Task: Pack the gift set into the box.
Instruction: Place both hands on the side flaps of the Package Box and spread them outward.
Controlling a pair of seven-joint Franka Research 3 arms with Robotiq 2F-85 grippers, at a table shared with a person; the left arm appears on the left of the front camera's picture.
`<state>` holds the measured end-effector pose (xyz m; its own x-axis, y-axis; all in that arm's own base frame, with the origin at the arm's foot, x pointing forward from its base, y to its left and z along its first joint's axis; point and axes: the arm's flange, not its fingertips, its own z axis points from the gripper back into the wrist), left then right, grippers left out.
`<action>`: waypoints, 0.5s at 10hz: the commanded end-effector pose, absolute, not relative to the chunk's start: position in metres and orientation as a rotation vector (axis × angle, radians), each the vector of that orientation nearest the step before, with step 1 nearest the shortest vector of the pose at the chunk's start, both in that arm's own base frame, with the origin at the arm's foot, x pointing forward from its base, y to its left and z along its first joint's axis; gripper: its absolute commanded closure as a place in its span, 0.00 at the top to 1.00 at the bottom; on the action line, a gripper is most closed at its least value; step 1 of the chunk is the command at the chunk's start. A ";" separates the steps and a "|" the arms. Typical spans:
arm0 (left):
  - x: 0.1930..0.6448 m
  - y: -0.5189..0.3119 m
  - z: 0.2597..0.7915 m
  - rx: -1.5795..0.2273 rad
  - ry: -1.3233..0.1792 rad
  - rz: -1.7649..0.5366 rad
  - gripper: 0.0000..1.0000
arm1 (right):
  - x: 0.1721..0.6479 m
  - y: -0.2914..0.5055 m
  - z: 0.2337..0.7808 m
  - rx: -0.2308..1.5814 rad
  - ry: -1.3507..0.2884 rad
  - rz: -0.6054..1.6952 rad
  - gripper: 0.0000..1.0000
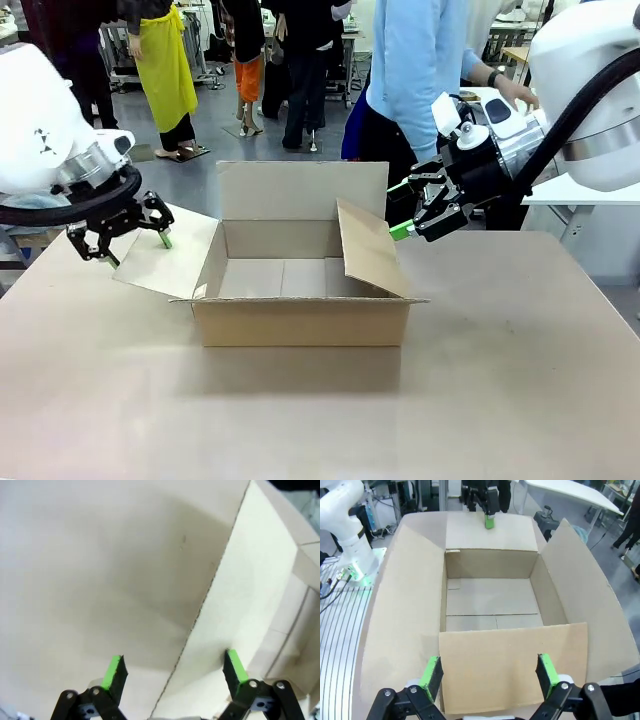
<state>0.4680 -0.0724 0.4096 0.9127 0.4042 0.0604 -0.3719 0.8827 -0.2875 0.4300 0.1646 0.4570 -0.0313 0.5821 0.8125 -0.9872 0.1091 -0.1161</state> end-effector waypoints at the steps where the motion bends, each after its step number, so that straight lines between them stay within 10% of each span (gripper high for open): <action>1: 0.468 -0.081 0.420 -0.213 -0.164 0.410 1.00 | 0.429 0.164 0.458 0.608 -0.859 1.398 1.00; 3: 0.468 -0.081 0.420 -0.213 -0.164 0.410 1.00 | 0.430 0.165 0.457 0.612 -0.859 1.392 1.00; 5: 0.468 -0.081 0.420 -0.213 -0.164 0.410 1.00 | 0.434 0.221 0.513 0.622 -0.381 1.387 1.00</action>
